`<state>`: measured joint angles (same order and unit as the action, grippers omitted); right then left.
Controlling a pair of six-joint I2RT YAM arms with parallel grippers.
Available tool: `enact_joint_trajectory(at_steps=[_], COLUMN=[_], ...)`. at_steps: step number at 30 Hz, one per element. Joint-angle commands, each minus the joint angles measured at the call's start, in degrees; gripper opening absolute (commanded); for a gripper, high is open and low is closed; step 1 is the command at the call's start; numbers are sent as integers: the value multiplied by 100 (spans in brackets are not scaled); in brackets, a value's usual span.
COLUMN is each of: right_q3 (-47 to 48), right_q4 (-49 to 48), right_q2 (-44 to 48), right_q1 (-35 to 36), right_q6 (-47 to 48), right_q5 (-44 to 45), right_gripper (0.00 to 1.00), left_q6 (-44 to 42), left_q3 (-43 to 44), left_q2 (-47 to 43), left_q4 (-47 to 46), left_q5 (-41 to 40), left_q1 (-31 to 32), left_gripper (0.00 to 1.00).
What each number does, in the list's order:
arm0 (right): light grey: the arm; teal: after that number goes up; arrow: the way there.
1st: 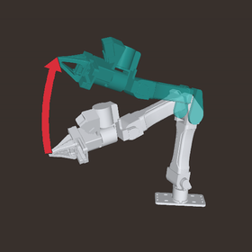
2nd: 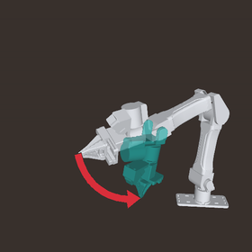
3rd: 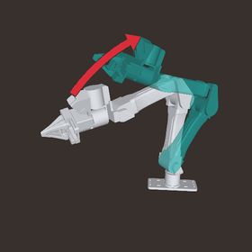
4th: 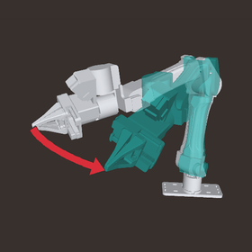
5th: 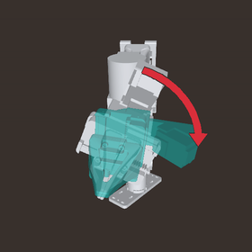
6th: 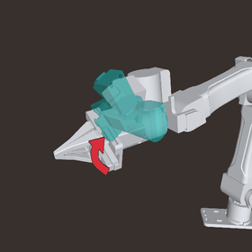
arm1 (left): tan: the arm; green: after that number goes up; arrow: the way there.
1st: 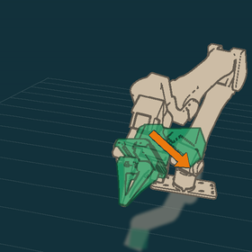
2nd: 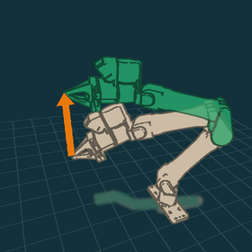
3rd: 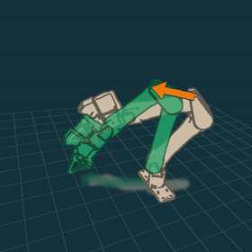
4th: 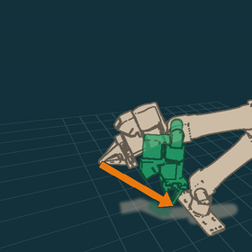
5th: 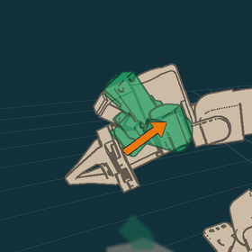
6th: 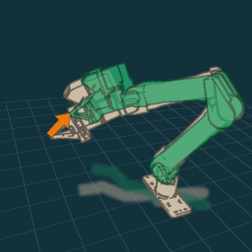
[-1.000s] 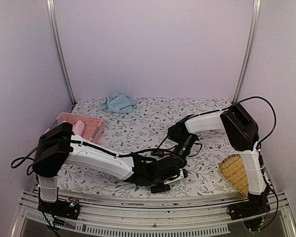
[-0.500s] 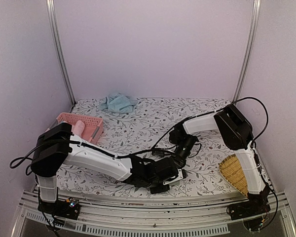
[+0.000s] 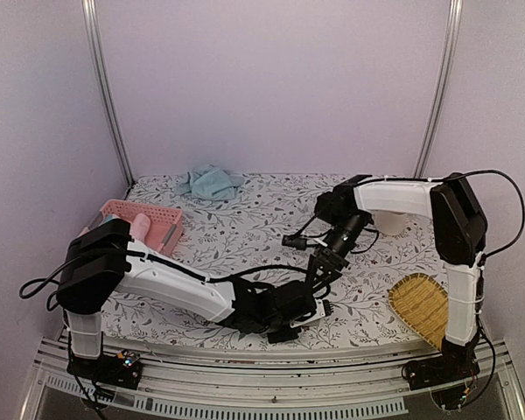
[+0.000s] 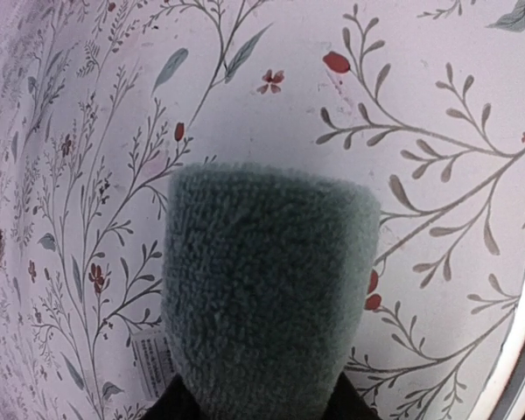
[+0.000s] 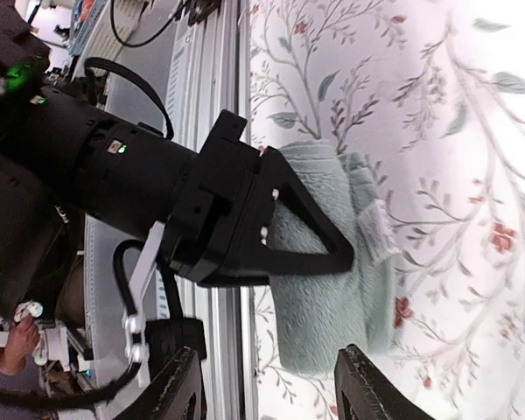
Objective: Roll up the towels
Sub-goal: Pick up the towel from the center of the board.
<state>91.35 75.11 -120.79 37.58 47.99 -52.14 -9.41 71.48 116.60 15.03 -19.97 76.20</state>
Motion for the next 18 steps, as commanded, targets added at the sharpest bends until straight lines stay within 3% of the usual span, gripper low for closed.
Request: enact_joint_trajectory(at_steps=[1,7,10,18], right_q3=[-588,-2520,-3411,-3297], right_q4=[-824,-3204,-4198,-4183], right_q2=[1035,2514,2869,2740], right_q1=[-784,-1090,-1219,-1271], right_q6=[-335,-1187,-1350,-1347], right_q5=[82,764,463,131], right_gripper=[54,54,54,54], left_q6=[136,366,469,844], left_q3=[-403,-442,-422,-347], left_q2=[389,-12,-188,-907], left_q4=[862,758,745,835], left_q5=[410,862,1024,1223], left_q1=[-194,-376,-481,-872], left_gripper=[27,18,15,12])
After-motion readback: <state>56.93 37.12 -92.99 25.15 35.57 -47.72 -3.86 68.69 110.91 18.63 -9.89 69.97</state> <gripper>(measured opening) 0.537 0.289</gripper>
